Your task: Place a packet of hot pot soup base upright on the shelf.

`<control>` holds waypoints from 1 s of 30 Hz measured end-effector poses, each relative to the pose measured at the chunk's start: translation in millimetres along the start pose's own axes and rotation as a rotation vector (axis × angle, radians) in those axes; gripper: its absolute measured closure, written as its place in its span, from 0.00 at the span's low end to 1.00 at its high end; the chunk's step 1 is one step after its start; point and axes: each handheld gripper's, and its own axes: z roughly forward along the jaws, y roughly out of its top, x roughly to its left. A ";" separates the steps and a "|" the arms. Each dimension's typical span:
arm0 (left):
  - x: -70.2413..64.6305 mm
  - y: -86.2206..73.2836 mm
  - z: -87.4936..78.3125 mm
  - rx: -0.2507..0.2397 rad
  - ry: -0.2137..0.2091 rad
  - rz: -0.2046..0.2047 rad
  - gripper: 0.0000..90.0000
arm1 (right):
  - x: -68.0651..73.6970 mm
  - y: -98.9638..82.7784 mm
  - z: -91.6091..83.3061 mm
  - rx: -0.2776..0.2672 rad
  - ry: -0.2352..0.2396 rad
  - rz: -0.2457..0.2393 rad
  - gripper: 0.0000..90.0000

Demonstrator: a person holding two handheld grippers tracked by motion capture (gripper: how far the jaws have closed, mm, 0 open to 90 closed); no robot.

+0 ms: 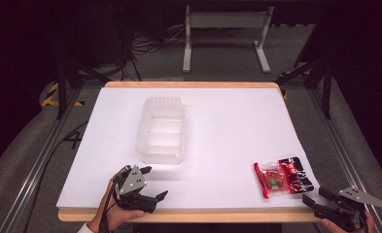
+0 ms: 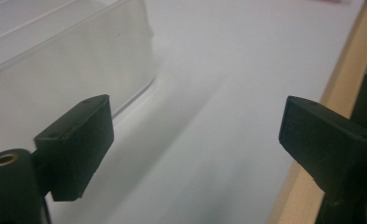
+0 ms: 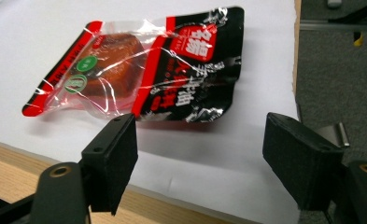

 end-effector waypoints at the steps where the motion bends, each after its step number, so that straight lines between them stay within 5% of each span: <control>1: 0.9 -0.7 0.9 0.005 -0.006 -0.004 0.12 | -1.9 -0.3 1.2 0.002 0.003 0.006 0.28; 8: 10.6 -15.0 7.1 0.078 0.036 0.018 0.12 | -4.6 3.5 10.7 0.010 0.095 0.054 0.27; 13: 16.8 -20.4 3.5 0.057 0.018 -0.025 0.12 | 0.1 13.9 28.8 0.016 0.178 0.057 0.25; 14: 15.7 -20.8 0.5 0.036 -0.015 -0.052 0.12 | 0.1 13.9 28.8 0.016 0.178 0.057 0.25; 15: 14.3 -20.3 -1.0 0.019 -0.032 -0.058 0.13 | 0.5 16.6 33.8 0.009 0.214 0.103 0.24; 19: 5.3 -18.3 -4.0 0.009 -0.044 -0.049 0.14 | 0.4 22.6 39.9 -0.022 0.267 0.173 0.41; 25: 2.7 -16.5 -3.7 0.023 -0.034 -0.032 0.14 | 6.1 30.2 42.1 -0.063 0.262 0.138 0.84; 30: 3.5 -12.0 -4.8 0.003 -0.030 -0.030 0.15 | 14.0 37.3 36.0 -0.109 0.276 0.076 0.98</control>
